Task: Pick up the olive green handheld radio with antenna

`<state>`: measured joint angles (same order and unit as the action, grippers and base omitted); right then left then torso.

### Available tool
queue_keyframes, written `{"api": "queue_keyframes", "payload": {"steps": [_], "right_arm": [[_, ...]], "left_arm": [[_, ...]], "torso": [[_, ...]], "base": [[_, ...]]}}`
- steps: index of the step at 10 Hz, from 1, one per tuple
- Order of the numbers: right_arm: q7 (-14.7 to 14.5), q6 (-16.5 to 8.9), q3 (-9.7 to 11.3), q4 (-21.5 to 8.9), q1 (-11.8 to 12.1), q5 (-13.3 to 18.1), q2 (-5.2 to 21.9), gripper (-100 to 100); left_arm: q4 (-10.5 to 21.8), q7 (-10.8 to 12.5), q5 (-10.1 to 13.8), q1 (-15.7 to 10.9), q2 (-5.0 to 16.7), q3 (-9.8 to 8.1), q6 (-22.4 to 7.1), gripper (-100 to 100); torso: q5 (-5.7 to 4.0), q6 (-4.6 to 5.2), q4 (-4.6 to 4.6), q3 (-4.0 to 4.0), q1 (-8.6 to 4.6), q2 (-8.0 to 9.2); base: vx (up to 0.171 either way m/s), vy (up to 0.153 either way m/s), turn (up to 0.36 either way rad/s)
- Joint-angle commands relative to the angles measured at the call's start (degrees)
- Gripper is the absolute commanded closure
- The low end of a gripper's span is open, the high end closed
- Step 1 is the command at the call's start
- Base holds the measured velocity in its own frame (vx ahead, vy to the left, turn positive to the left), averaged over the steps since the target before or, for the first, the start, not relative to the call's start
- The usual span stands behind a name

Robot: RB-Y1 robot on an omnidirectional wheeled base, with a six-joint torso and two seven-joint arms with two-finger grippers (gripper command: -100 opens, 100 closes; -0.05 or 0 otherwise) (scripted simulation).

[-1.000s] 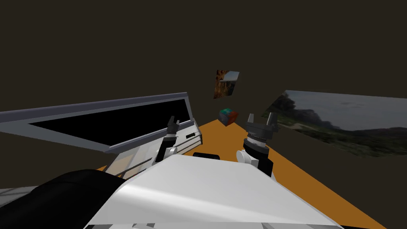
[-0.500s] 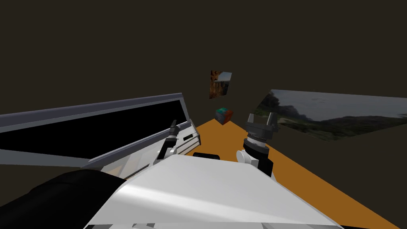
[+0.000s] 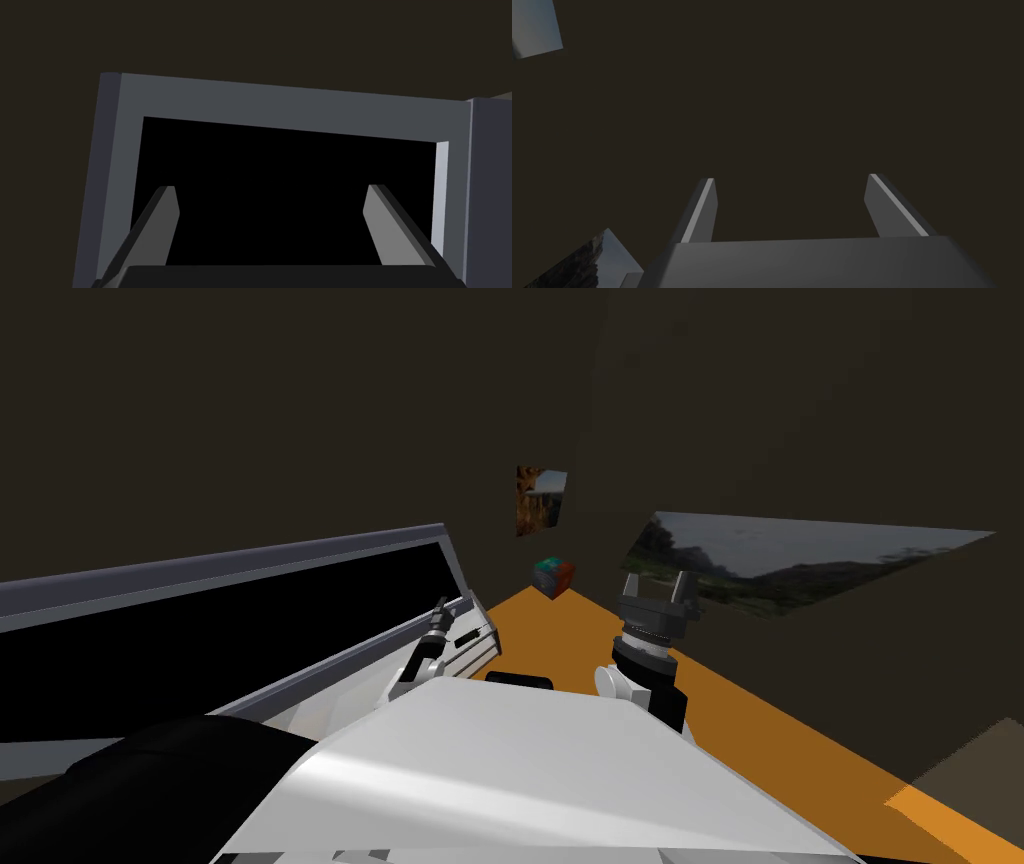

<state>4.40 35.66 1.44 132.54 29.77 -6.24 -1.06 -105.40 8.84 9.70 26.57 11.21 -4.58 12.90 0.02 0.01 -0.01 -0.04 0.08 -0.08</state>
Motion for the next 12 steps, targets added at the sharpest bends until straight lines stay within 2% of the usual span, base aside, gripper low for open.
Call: {"api": "queue_keyframes", "payload": {"steps": [1,2,3,4,5,6,8,9,10,11,12], "right_arm": [[0.0,0.0,0.0,0.0,0.0,0.0,0.0,0],[0.0,0.0,0.0,0.0,0.0,0.0,0.0,0],[0.0,0.0,0.0,0.0,0.0,0.0,0.0,0],[0.0,0.0,0.0,0.0,0.0,0.0,0.0,0],[0.0,0.0,0.0,0.0,0.0,0.0,0.0,0],[0.0,0.0,0.0,0.0,0.0,0.0,0.0,0],[0.0,0.0,0.0,0.0,0.0,0.0,0.0,0],[0.0,0.0,0.0,0.0,0.0,0.0,0.0,0],[0.0,0.0,0.0,0.0,0.0,0.0,0.0,0],[0.0,0.0,0.0,0.0,0.0,0.0,0.0,0],[0.0,0.0,0.0,0.0,0.0,0.0,0.0,0]], "left_arm": [[2.7,0.7,0.8,-0.2,0.7,-0.26,-1.0,-100],[4.7,1.6,2.0,-1.0,1.5,-0.63,-3.0,-100],[6.1,1.6,2.0,-1.0,1.5,-0.63,-3.0,-100],[8.4,2.4,3.4,-1.8,2.3,-1.0,-5.2,-100],[9.5,2.4,3.4,-1.8,2.3,-1.0,-5.2,-100],[10.9,3.3,4.7,-2.6,3.1,-1.37,-7.4,-100],[13.1,3.3,4.7,-2.6,3.1,-1.37,-7.4,-100],[15.2,4.2,6.1,-3.4,3.8,-1.73,-9.7,-100],[16.6,4.2,6.1,-3.4,3.8,-1.73,-9.7,-100],[16.7,4.2,6.1,-3.4,3.8,-1.73,-9.7,-100],[18.8,5.1,7.4,-4.2,4.4,-2.11,-11.9,-100]], "torso": [[0.0,0.0,0.0,0.0,0.0,0.0],[0.0,-0.05,0.0,0.01,0.02,0.01],[0.0,0.0,0.0,0.0,0.01,-0.01],[0.0,-0.05,0.0,0.0,0.01,0.0],[0.0,-0.01,0.0,0.0,-0.01,0.01],[0.0,-0.06,0.0,0.01,0.0,0.02],[-0.01,-0.06,0.0,0.01,-0.01,0.02],[-0.01,-0.07,0.0,0.02,-0.03,0.03],[-0.01,-0.02,0.01,0.01,-0.04,0.02],[-0.01,-0.06,0.0,0.02,-0.03,0.03],[-0.02,-0.07,0.01,0.02,-0.04,0.03]], "base": [[0.011,0.016,-0.139],[0.014,0.012,-0.246],[0.01,0.016,-0.129],[0.01,0.011,-0.264],[0.007,0.015,-0.104],[0.007,0.009,-0.221],[0.003,0.009,-0.068],[0.005,0.004,-0.212],[0.006,0.01,-0.179],[0.002,0.006,-0.005],[0.007,0.004,-0.261]]}}
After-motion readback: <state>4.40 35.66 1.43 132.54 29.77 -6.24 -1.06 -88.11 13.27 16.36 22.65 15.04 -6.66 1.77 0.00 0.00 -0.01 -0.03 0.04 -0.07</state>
